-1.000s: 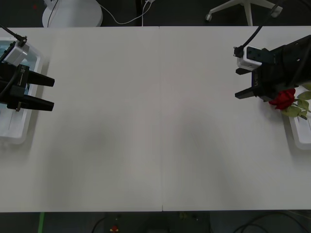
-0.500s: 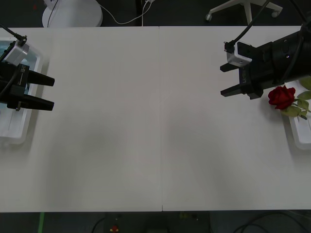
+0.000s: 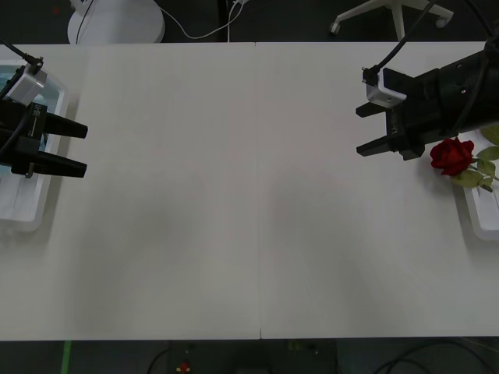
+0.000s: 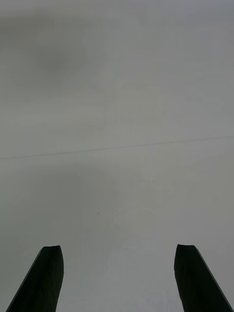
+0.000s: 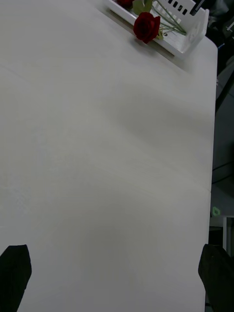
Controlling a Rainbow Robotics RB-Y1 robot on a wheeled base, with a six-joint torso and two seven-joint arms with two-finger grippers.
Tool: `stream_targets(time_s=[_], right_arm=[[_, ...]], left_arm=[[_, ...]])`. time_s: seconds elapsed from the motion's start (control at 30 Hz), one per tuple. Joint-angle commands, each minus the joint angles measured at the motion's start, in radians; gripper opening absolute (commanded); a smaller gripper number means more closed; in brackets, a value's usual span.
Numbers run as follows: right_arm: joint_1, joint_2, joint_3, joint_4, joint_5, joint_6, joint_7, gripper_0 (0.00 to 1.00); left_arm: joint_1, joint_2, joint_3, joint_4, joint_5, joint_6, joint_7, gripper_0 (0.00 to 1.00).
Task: Put the red flowers into the right box and the blue flowers into the left box
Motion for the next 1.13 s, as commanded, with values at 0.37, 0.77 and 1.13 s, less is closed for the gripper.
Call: stream_targets(time_s=[0.37, 0.77, 1.13], right_arm=[[-0.043, -0.013, 0.004, 0.006, -0.018, 0.004, 0.006, 0.65], [-0.043, -0.013, 0.004, 0.006, -0.018, 0.004, 0.006, 0.99], [-0.043, -0.013, 0.004, 0.006, -0.018, 0.004, 0.006, 0.99]], left_arm=[[-0.043, -0.004, -0.003, -0.012, 0.013, -0.008, -0.029, 1.00], [-0.043, -0.004, -0.003, -0.012, 0.013, -0.008, -0.029, 1.00], [-0.043, -0.004, -0.003, -0.012, 0.013, -0.008, -0.029, 1.00]])
